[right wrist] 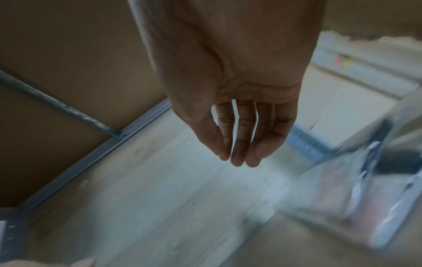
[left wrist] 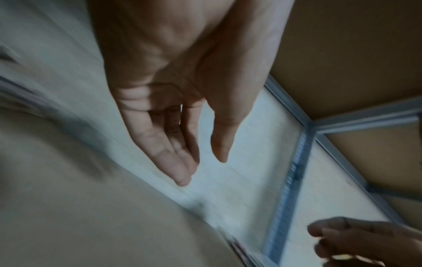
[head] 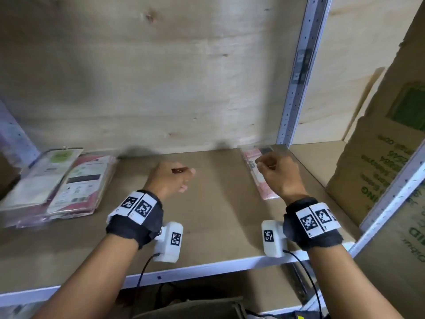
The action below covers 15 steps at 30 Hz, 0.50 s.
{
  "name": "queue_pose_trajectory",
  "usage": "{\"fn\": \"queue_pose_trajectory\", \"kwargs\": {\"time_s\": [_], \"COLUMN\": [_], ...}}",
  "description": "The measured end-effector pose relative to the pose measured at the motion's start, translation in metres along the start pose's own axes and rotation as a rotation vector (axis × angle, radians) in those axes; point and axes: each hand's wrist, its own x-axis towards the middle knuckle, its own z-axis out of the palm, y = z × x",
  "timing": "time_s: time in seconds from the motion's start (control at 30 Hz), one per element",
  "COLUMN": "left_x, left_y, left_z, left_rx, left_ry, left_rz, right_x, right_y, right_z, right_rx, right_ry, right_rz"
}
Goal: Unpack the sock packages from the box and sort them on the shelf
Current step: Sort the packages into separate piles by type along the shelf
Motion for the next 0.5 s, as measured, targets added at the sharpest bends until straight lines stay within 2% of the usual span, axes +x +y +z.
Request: {"fn": "queue_pose_trajectory", "kwargs": {"time_s": [0.13,0.23,0.3,0.5], "left_x": [-0.011,-0.014,-0.015,-0.024], "left_y": [-0.027,-0.036,-0.042,-0.071], "left_z": [-0.085,-0.140,-0.174,-0.253], "left_rx": [-0.017,-0.029,0.009,0.049], "left_ry": [0.247,0.399,0.449,0.536], "left_rz": [0.015,0.025,0.028,-0.048], "right_x": [-0.015,-0.022,-0.026,-0.032], "right_y": [-0.058,-0.106,-0.137,-0.208], "right_z": [0.062,0.123,0.166,0.281], "right_rx": [0.249,0.297,0.300,0.230], "right_ry": [-0.300,-0.522,-0.642,-0.793], "right_rz": [-0.006,0.025,0.048,0.135]}}
